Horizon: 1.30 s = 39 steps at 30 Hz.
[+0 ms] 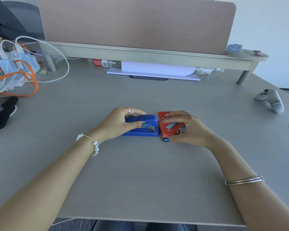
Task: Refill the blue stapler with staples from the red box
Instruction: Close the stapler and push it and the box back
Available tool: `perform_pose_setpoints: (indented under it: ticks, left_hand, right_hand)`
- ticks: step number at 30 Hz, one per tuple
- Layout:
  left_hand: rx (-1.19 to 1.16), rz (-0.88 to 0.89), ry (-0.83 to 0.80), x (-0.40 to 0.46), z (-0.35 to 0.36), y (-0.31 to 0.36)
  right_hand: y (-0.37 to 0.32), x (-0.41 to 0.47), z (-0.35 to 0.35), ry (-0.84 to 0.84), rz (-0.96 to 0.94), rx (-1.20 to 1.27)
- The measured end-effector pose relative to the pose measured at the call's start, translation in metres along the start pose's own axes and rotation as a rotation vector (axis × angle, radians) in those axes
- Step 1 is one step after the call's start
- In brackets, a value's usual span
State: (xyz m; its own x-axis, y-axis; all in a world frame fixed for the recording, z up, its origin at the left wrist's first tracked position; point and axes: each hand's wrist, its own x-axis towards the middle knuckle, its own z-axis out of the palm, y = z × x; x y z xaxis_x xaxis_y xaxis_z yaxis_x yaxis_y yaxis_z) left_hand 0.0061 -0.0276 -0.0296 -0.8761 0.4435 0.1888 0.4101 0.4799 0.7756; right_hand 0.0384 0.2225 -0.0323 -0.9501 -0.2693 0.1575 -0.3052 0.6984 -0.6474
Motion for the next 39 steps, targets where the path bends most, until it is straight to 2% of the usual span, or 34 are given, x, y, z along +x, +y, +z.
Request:
perform_pose_setpoints:
  ticks: [9, 13, 18, 22, 31, 35, 39]
  left_hand:
    - [-0.002, -0.008, 0.089, 0.017, 0.002, -0.005]
    - [-0.046, -0.019, 0.105, 0.041, -0.011, -0.013]
    - [0.011, 0.010, 0.149, 0.099, -0.029, -0.023]
    - [0.101, 0.047, 0.201, 0.151, -0.040, -0.028]
    - [0.145, 0.006, 0.158, 0.242, -0.039, -0.067]
    - [0.164, -0.003, 0.106, 0.259, -0.033, -0.081]
    - [0.178, 0.011, 0.080, 0.265, -0.031, -0.086]
  right_hand:
    - [0.006, 0.018, 0.000, 0.140, 0.021, 0.040]
    - [0.013, 0.044, -0.016, 0.127, 0.046, 0.031]
    - [0.027, 0.101, -0.047, 0.140, 0.092, 0.101]
    - [0.041, 0.152, -0.057, 0.086, 0.116, 0.131]
    - [0.078, 0.241, -0.046, 0.062, 0.104, 0.044]
    - [0.094, 0.261, -0.039, 0.136, 0.137, 0.010]
    - [0.104, 0.267, -0.035, 0.081, 0.210, -0.009]
